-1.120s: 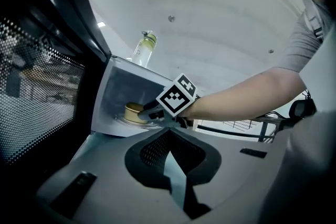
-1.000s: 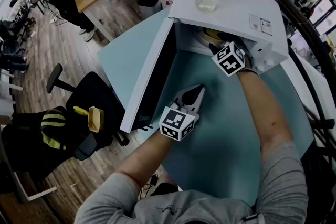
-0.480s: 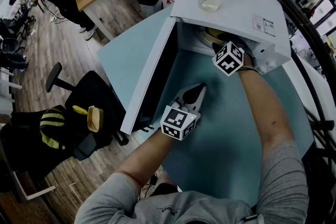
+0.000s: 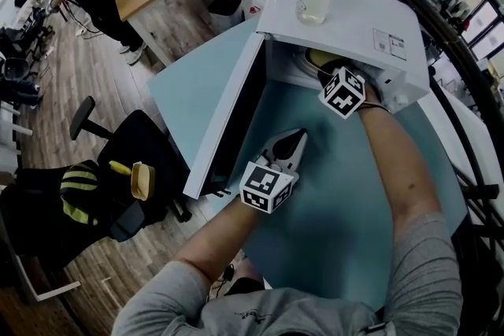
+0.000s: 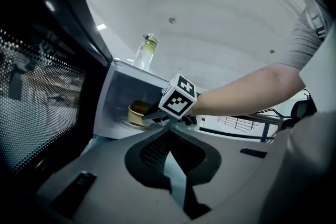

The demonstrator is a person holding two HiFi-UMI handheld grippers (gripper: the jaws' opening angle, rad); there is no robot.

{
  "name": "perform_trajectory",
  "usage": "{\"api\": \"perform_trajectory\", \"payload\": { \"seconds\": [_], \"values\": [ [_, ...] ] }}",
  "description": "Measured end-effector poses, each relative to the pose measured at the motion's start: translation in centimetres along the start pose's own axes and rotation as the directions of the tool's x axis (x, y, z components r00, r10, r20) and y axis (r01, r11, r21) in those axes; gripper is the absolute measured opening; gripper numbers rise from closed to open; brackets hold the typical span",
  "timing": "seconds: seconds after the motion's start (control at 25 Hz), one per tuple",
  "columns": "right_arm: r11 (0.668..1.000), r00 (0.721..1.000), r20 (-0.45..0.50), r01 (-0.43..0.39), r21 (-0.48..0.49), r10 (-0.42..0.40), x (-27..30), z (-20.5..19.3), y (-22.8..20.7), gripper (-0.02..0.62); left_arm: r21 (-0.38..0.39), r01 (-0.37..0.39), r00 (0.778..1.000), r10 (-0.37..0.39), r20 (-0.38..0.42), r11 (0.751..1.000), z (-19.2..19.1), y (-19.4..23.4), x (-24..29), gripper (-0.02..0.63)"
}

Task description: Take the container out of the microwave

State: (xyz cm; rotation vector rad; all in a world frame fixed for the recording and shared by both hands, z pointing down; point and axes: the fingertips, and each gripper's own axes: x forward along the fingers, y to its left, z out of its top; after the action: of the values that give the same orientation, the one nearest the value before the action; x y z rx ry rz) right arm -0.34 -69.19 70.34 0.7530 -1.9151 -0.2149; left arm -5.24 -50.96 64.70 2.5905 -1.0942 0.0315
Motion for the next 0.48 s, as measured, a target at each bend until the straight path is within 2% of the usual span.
{"api": "perform_trajectory", "payload": {
  "seconds": [0.48],
  "values": [
    [0.993,0.994,0.044,-0.104,0.051,0.101,-5.1,1.4,2.9,0.028,0.023,-0.002,0.999,0.001,0.033,1.0,3.2,-2.1,-2.2,0.006]
  ]
}}
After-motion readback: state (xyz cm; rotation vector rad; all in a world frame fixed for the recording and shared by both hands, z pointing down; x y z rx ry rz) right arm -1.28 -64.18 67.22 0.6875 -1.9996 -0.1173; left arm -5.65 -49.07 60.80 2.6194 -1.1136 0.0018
